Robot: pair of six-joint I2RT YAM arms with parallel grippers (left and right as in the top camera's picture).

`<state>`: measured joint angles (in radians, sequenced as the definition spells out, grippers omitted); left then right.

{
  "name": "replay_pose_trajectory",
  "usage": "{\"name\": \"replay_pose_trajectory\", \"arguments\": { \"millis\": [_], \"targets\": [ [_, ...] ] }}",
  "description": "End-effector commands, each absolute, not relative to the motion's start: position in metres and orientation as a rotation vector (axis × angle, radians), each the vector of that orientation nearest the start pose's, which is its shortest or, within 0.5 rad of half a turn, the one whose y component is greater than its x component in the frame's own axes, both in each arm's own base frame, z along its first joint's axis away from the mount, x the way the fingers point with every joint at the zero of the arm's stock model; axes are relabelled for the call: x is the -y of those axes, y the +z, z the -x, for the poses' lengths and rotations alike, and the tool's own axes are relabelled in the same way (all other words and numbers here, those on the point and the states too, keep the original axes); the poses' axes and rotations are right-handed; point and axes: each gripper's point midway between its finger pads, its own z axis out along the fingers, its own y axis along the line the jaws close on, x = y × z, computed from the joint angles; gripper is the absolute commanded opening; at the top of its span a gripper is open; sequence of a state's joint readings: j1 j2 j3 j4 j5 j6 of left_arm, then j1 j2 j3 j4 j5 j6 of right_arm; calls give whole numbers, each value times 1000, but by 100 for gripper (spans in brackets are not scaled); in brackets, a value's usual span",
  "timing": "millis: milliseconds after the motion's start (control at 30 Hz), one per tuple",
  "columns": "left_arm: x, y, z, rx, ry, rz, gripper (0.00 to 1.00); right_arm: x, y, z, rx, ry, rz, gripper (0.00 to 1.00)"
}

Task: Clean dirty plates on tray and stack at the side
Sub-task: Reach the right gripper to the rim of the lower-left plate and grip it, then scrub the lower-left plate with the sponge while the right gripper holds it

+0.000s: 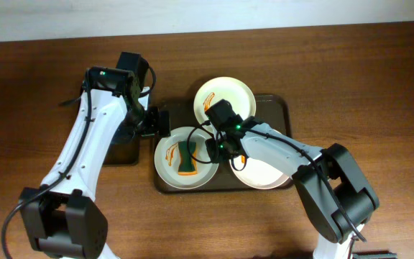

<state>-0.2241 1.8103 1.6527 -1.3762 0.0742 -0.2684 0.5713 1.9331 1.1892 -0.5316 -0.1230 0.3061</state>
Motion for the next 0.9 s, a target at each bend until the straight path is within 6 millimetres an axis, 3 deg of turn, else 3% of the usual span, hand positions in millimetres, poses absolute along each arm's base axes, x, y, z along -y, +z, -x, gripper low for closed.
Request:
{"name": "replay_pose_trajectory", "arguments": {
  "millis": [0, 100, 200, 267, 333, 400, 533, 733, 867],
  "targets": [
    [107, 133, -320, -3170, -306, -49, 100, -238, -2, -321, -2911, 370, 431, 16],
    [116, 108, -309, -3204, -409, -71, 100, -240, -1, -319, -2917, 398, 431, 4],
    [134, 80, -297, -3198, -608, -123, 100, -236, -1, -319, -2936, 440, 406, 4],
    [135, 62, -288, -3206, -631, -122, 99, -237, 1, -319, -2946, 510, 387, 4],
    [140, 51, -281, -3215, -629, -149, 91, -235, 2, -321, -2948, 527, 370, 4],
    [152, 47, -276, -3209, -628, -215, 73, -235, 2, -321, -2949, 527, 369, 4],
    [174, 46, -284, -3159, -614, -212, 71, -235, 2, -320, -2950, 528, 371, 4],
    [173, 41, -309, -3081, -525, -73, 68, -235, 2, -319, -2957, 530, 365, 4],
    [168, 28, -305, -3089, -495, -9, 61, -235, 2, -319, -2956, 530, 365, 4]
  ]
}}
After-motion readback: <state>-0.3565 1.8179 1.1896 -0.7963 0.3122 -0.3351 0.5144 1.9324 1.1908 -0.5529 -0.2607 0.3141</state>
